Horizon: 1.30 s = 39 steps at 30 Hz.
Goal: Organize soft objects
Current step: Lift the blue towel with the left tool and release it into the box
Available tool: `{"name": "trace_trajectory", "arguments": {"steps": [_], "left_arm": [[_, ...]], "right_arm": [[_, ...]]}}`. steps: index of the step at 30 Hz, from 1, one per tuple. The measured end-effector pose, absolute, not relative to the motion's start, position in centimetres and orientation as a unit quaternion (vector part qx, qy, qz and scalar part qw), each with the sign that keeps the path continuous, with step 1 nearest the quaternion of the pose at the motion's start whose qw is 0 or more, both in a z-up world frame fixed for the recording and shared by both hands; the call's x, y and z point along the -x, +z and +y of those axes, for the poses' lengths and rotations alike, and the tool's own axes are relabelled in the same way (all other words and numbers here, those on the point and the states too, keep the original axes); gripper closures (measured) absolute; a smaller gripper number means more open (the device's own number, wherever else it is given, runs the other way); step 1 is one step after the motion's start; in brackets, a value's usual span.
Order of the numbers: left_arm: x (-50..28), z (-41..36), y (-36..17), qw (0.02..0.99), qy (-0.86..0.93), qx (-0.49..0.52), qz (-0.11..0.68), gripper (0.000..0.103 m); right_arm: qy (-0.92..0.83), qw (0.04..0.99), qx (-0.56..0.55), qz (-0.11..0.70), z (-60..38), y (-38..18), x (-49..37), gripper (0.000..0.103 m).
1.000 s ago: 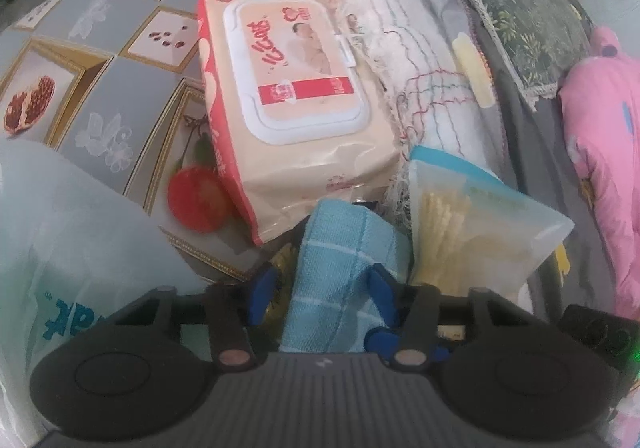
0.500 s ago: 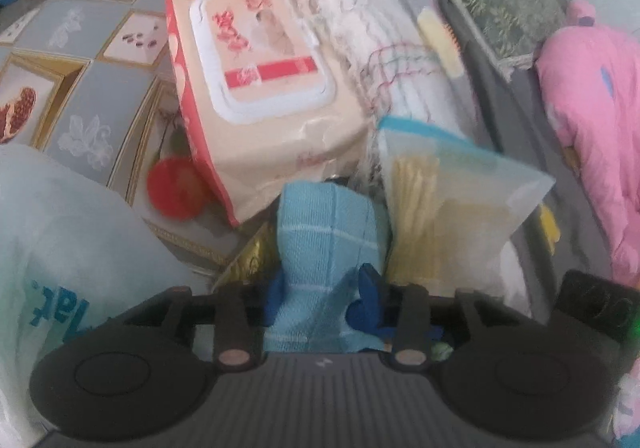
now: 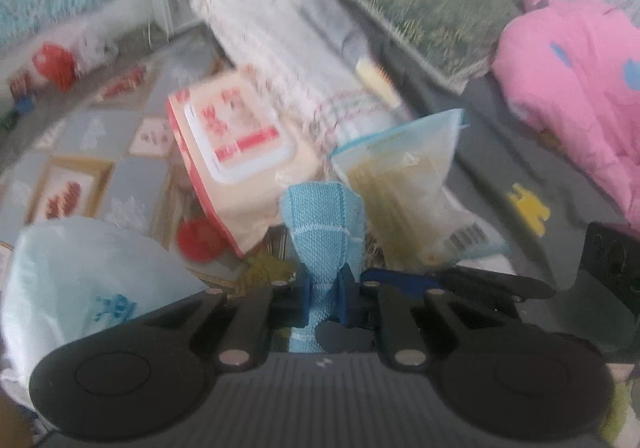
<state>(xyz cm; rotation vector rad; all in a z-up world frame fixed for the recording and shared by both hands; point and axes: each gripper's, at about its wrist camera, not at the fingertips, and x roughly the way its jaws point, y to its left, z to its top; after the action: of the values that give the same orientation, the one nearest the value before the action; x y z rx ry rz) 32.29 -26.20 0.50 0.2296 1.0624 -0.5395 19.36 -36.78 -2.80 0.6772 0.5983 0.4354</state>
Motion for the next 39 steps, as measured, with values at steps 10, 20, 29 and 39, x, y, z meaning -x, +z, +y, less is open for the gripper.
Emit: {"name": "trace_trajectory", "arguments": {"steps": [10,20,29,39], "left_arm": [[-22.9,-20.9,10.9,0.876,-0.276,-0.109,0.381,0.090],[-15.9,-9.2,15.5,0.924,-0.199,-0.034,0.324,0.090],[-17.3,4.5,11.3,0.914,-0.136,0.112,0.365,0.089],[-26.2,14.0,-0.7,0.838,-0.030,0.169,0.519,0.089]], "right_arm": [[0.326,0.877,-0.305,0.175,-35.4,3.5,-16.0,0.014],[0.455,0.808,-0.323,0.190,-26.0,9.5,-15.5,0.013],[0.454,0.802,-0.291,0.259,-16.9,10.4,-16.4,0.013],[0.406,0.812,-0.303,0.290,-16.8,7.1,-16.1,0.013]]}}
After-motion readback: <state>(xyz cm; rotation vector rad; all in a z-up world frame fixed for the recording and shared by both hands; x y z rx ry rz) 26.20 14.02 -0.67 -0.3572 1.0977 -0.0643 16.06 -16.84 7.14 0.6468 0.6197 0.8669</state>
